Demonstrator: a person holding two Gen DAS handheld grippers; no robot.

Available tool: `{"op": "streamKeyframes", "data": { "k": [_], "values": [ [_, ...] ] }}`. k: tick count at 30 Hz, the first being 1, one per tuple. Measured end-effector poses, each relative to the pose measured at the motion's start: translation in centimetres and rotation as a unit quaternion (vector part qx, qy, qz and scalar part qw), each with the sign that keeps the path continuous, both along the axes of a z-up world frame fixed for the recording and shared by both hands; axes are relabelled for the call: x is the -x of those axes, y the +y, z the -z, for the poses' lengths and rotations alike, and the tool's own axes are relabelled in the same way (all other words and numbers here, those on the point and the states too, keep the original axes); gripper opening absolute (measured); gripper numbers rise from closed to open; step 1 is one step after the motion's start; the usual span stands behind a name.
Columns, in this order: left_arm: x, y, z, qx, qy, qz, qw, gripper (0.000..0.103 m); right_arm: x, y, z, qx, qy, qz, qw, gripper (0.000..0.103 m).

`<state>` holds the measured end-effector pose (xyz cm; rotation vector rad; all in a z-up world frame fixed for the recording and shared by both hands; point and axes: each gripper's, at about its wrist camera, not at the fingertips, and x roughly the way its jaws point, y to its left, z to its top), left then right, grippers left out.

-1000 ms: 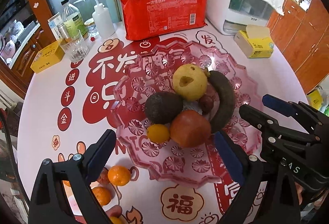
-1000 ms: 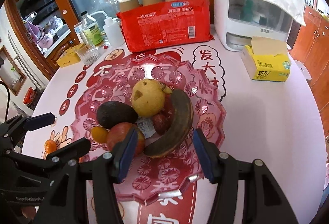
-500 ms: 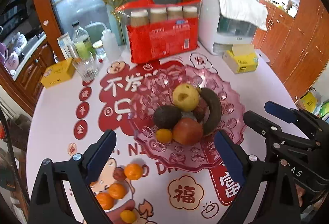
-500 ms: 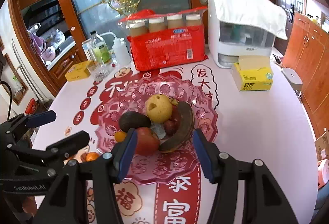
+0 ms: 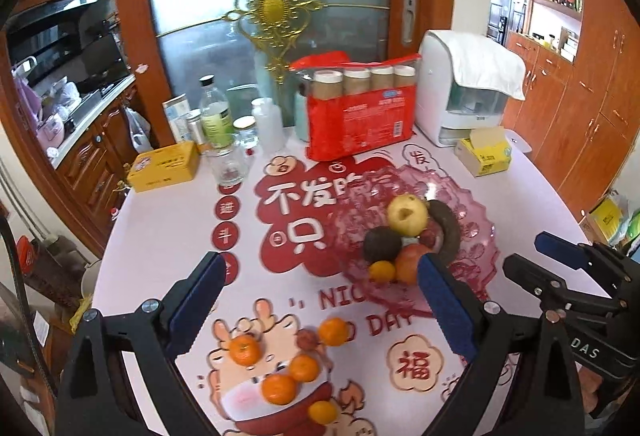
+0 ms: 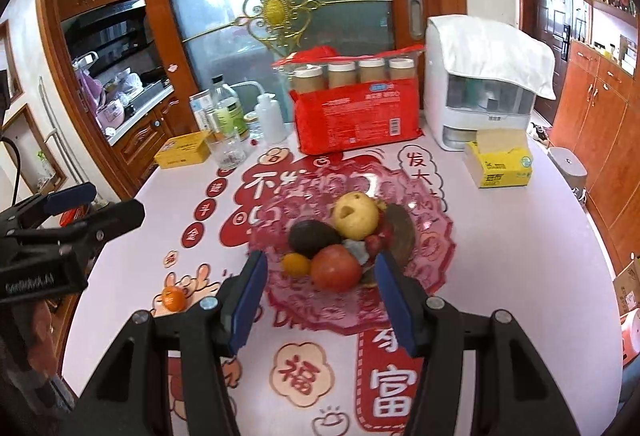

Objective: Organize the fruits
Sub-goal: 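Grasp a tangerine with the left tool while the right tool grasps another tangerine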

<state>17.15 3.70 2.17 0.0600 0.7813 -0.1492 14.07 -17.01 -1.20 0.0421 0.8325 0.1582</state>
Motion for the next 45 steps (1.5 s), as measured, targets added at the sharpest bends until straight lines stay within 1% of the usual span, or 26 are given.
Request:
{"op": "streamKeyframes", "data": {
  "k": [7,12,16,21,28,32,34,36,38,43,45],
  "values": [
    [1.1,4.2,1.8,-0.005,0.015,-0.010,0.9998,0.096,1.3,4.0,1.0,0.005,0.006,-0.016,1.000,0.057],
    [2.0,6.3,4.5,-0.008,0.036,-0.008,0.9993,0.096,1.6,6.5,2.7,0.005,0.023,-0.026,0.999,0.057],
    [2.8,7.3,7.9,-0.007,0.068,-0.004,0.9976,0.096,1.6,8.0,4.7,0.008,0.039,-0.028,0.999,0.057],
    [3.1,8.0,12.6,-0.003,0.108,-0.003,0.9941,0.096,1.2,9.3,8.1,0.005,0.069,-0.027,0.997,0.057],
    [3.0,8.9,17.7,0.019,0.140,-0.026,0.9896,0.096,-0.2,10.3,11.8,0.011,0.102,-0.026,0.994,0.057],
    [2.8,9.0,20.0,0.034,0.160,-0.044,0.9855,0.090,-1.1,10.5,13.4,0.011,0.114,-0.026,0.993,0.057],
    [2.7,8.8,20.8,0.044,0.168,-0.051,0.9835,0.084,-1.5,10.6,14.0,0.011,0.117,-0.028,0.993,0.057],
    [2.6,8.7,21.6,0.054,0.175,-0.057,0.9814,0.077,-1.9,10.9,14.5,0.010,0.121,-0.033,0.992,0.057],
    [2.4,8.4,22.2,0.063,0.181,-0.059,0.9797,0.074,-2.4,11.2,15.0,0.011,0.124,-0.038,0.991,0.057],
    [2.2,8.1,23.0,0.087,0.186,-0.067,0.9765,0.070,-3.4,11.8,16.1,0.013,0.129,-0.052,0.990,0.057],
    [2.0,7.9,23.5,0.099,0.194,-0.065,0.9739,0.063,-3.8,12.0,16.6,0.013,0.134,-0.059,0.989,0.057]
  ]
}}
